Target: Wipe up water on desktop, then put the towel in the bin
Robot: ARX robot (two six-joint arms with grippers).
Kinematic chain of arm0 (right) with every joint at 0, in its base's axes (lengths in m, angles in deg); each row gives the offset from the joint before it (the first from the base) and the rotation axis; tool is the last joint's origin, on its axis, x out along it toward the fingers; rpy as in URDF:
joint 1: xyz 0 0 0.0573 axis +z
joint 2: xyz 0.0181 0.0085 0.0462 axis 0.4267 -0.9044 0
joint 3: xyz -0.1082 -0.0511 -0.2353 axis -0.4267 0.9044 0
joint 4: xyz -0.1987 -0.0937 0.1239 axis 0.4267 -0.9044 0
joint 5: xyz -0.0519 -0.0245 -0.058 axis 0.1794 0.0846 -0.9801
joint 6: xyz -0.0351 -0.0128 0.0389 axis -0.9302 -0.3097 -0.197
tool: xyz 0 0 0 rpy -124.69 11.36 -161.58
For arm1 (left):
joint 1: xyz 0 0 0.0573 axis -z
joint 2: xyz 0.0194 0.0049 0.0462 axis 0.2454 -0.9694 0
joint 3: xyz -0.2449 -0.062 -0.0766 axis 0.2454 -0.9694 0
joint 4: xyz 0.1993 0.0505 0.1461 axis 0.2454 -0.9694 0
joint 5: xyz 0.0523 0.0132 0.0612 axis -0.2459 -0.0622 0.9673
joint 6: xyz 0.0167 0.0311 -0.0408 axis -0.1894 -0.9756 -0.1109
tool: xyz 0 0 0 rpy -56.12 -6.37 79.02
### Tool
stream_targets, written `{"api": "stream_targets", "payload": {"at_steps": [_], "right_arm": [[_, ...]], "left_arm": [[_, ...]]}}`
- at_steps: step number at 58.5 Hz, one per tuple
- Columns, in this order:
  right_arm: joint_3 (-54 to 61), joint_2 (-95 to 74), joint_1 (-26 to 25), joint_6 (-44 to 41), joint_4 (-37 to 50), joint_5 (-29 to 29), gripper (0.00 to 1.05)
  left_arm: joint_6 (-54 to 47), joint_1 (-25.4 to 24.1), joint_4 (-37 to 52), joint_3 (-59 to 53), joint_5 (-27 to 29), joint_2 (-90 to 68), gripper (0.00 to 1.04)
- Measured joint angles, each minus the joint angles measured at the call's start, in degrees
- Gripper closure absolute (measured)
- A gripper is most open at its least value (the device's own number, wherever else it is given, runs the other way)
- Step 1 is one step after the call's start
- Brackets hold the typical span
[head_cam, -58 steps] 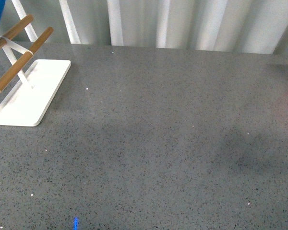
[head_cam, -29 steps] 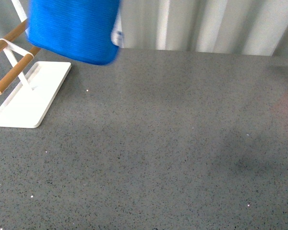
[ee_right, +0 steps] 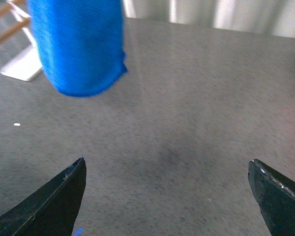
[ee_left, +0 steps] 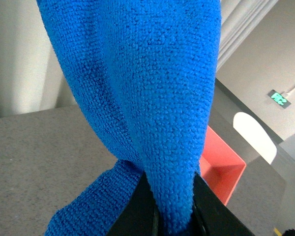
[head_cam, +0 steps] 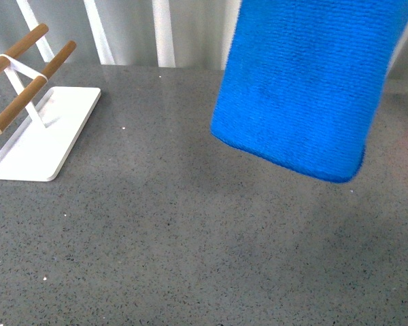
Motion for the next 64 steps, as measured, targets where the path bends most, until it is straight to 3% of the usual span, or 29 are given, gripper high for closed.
{"api": "stream_targets", "payload": {"at_steps": [4,9,19,35,51,64], "right_arm": [[-2.69,-3.74,-2.67,0.07,5.38,4.81,0.07],[-7.52,-12.11,-5.05,0.35,17.66,5.42,0.07],[-12.61,-31.65,-2.97,2.10,34.29,5.81,0.07],[-13.14,-47.12,6.12,5.60,44.61,9.11,0.07],[-14.45,-58.25,16.17,-0.37,50.82,8.28,0.07],[-21.05,-67.10,21.11,-3.89,53.16,7.74,0.07]], "left_arm": [[0.33,0.02,-0.02,0.00,0.24,-0.37,0.99],[0.76,-0.02,-0.02,0.00,0.81,-0.57,0.99],[1.05,-0.07,-0.04,0.00,0.92,-0.59,0.99],[2.86,-0.59,-0.87,0.07,0.52,-0.59,0.99],[4.44,-0.28,-1.62,1.33,0.42,-0.59,0.99],[5.25,0.33,-1.77,1.81,0.44,-0.59,0.99]]}}
